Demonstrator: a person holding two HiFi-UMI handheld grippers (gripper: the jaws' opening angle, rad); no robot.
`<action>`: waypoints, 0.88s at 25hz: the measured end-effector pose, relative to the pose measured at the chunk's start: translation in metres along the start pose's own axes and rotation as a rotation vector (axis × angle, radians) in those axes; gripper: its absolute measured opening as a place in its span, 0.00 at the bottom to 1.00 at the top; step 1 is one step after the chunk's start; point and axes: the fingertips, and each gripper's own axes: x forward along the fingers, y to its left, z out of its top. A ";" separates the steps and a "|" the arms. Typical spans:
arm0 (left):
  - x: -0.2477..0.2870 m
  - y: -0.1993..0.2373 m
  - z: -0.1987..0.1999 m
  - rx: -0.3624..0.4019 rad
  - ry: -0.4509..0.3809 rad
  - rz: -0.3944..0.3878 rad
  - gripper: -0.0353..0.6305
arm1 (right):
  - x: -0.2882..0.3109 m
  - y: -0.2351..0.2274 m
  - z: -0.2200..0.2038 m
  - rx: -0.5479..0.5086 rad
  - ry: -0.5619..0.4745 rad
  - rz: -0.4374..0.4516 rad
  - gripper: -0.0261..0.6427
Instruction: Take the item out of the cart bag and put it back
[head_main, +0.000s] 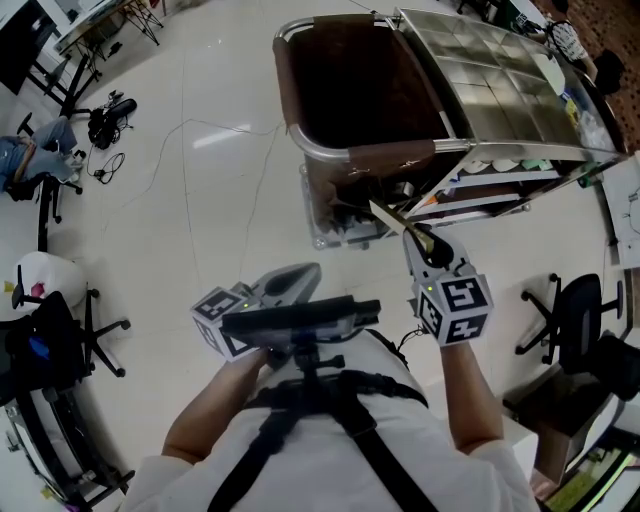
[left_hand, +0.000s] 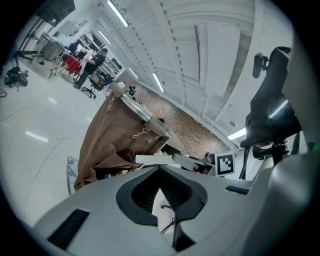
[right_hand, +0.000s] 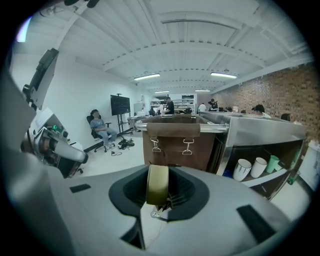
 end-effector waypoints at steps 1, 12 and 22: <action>0.000 0.000 -0.001 -0.003 0.007 0.000 0.06 | -0.002 -0.001 0.001 0.002 -0.004 -0.002 0.15; 0.003 0.003 -0.005 0.005 0.019 -0.001 0.06 | -0.025 0.006 0.022 -0.005 -0.057 0.013 0.15; 0.006 -0.003 -0.002 0.013 0.029 -0.001 0.06 | -0.039 0.009 0.035 -0.004 -0.091 0.035 0.15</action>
